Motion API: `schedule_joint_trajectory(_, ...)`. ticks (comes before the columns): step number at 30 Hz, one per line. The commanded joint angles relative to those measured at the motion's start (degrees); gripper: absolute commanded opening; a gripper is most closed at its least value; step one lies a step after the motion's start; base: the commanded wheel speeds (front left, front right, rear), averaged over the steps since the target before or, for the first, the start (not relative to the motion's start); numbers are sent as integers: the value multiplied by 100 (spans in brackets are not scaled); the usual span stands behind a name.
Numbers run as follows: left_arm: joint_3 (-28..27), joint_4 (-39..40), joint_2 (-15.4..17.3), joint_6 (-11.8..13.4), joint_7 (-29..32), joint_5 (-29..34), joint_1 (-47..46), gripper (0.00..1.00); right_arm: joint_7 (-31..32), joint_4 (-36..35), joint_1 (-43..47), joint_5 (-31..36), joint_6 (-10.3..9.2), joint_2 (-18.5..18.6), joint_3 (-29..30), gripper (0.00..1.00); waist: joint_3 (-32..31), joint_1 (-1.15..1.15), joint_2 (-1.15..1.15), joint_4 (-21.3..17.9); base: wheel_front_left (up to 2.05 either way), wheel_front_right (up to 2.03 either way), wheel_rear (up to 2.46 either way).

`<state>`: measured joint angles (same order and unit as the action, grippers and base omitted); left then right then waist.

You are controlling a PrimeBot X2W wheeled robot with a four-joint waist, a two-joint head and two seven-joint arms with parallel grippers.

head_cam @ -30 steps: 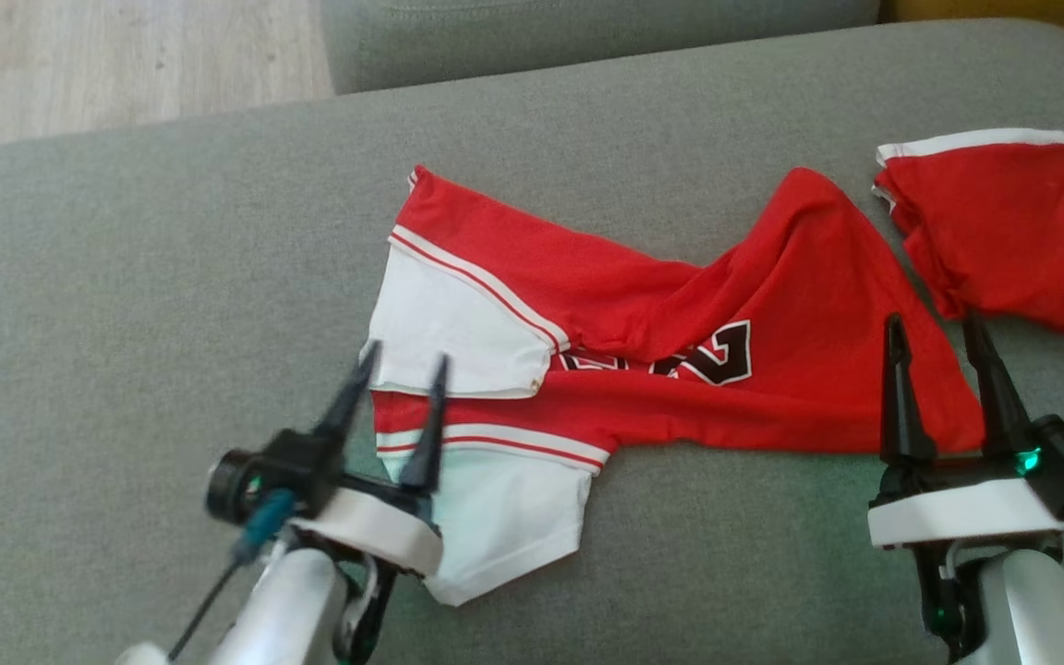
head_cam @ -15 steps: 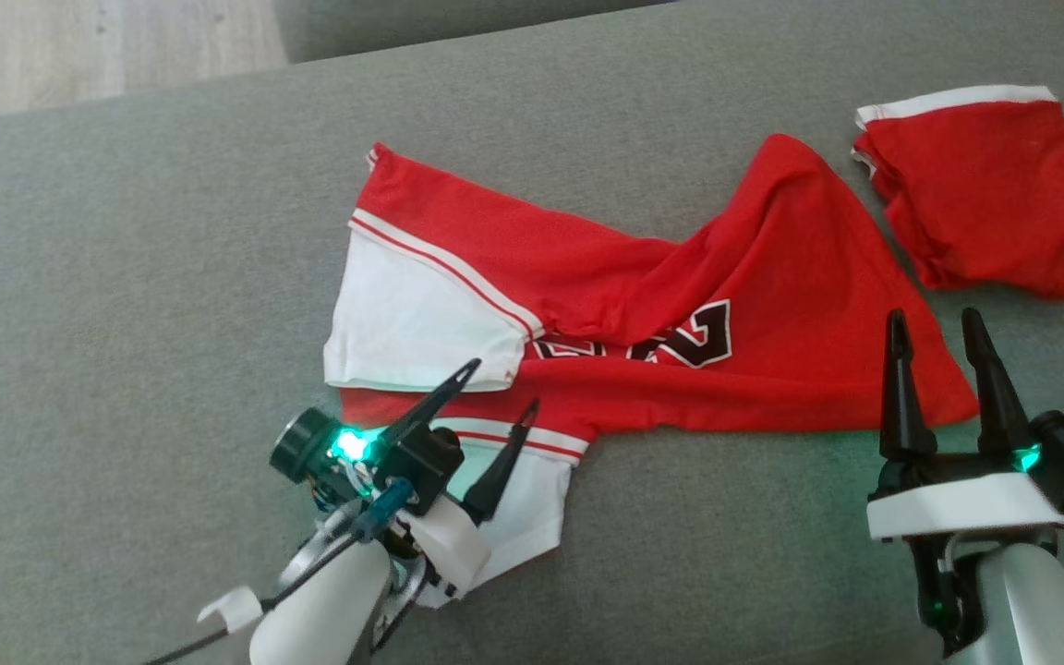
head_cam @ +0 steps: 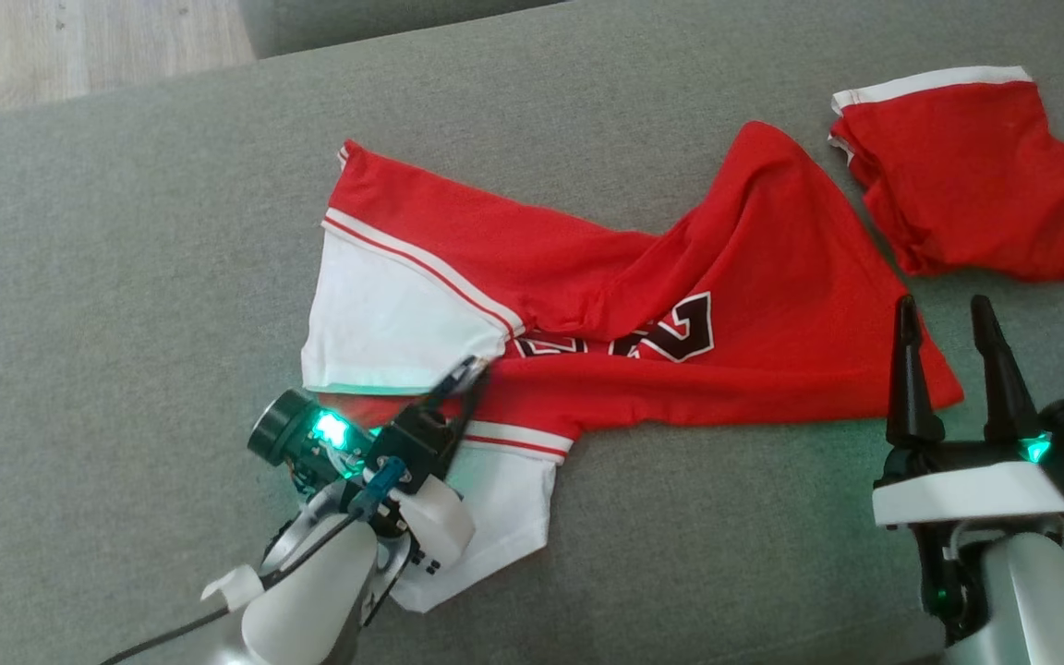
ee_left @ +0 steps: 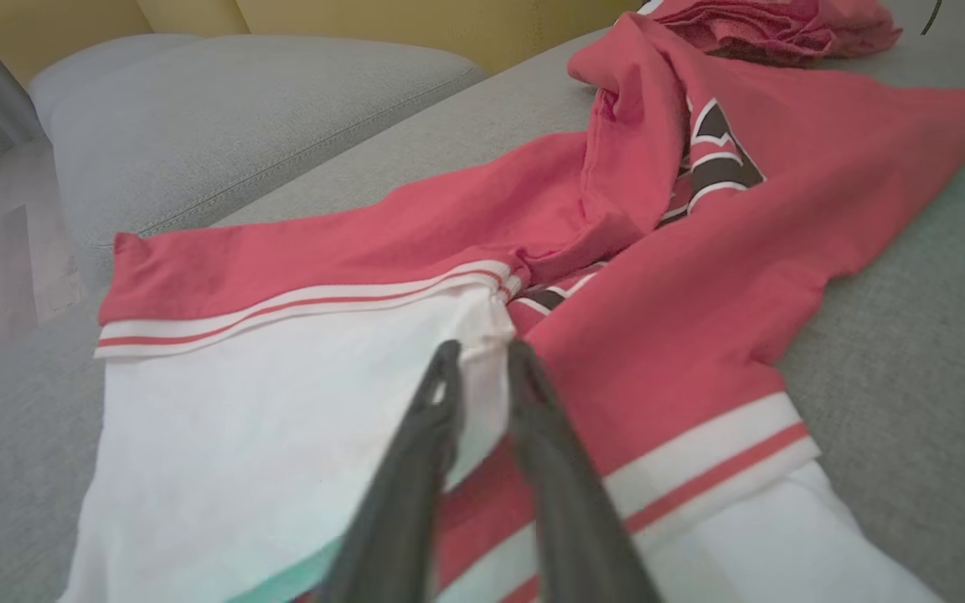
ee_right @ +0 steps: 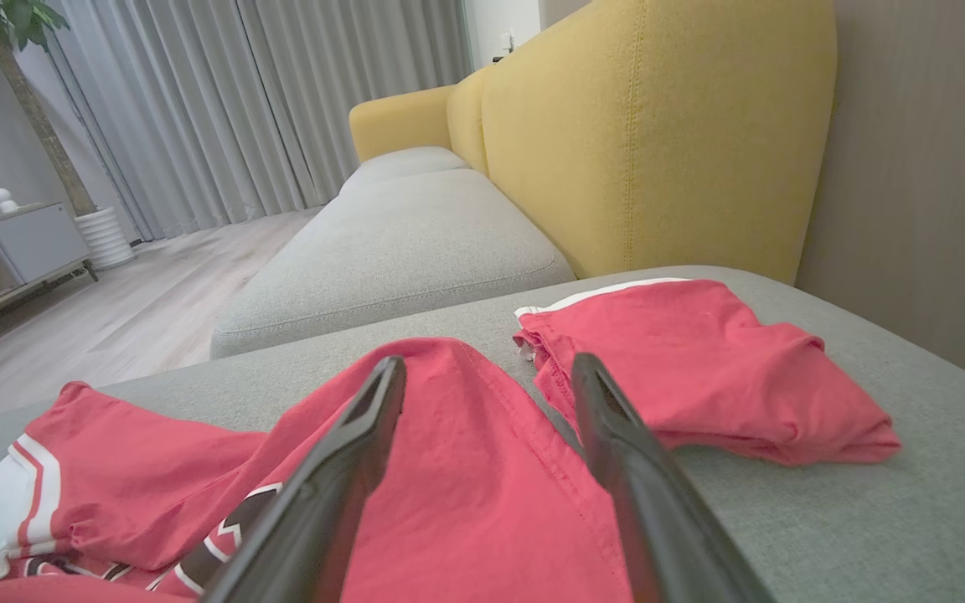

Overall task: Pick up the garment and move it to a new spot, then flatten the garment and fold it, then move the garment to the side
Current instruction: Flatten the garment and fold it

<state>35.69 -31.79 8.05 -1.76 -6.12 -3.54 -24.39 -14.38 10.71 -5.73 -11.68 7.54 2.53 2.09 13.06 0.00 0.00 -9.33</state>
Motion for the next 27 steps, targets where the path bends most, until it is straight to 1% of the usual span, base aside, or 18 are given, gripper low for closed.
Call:
schedule_joint_trajectory(1, -144, 131, 55, -4, -56, -24, -241, 0, -62, -167, -145, -20, -5, 34, -110, 100, -10, 0, 0, 9, 0, 0, 0)
schedule_joint_trajectory(8, -126, 314, 44, -32, -98, -133, -244, 0, -62, -140, -110, 28, -5, 34, -65, 100, -94, 0, 0, 91, 0, 0, 0)
schedule_joint_trajectory(12, -184, 579, 180, -58, -7, -156, -407, 0, -62, -117, -138, 54, -5, 34, -82, 100, -116, 0, 0, 96, 0, 0, 0)
schedule_joint_trajectory(16, -276, 850, 440, -197, 259, -150, -882, 0, -62, -126, -191, 30, -5, 34, -152, 100, -65, 0, 0, 20, 0, 0, 0)
schedule_joint_trajectory(20, -411, 959, 744, -377, 648, -177, -1727, 0, -62, -136, -262, -33, -5, 34, -250, 100, 84, 0, 0, -139, 0, 0, 0)
schedule_joint_trajectory(23, -493, 797, 1019, -484, 978, -245, -2465, 0, -62, -139, -356, -123, -5, 34, -349, 100, 252, 0, 0, -329, 0, 0, 0)
schedule_joint_trajectory(27, -441, 313, 1435, -555, 1392, -357, -3379, 0, -62, -156, -485, -283, -5, 34, -502, 100, 520, 0, 0, -630, 0, 0, 0)
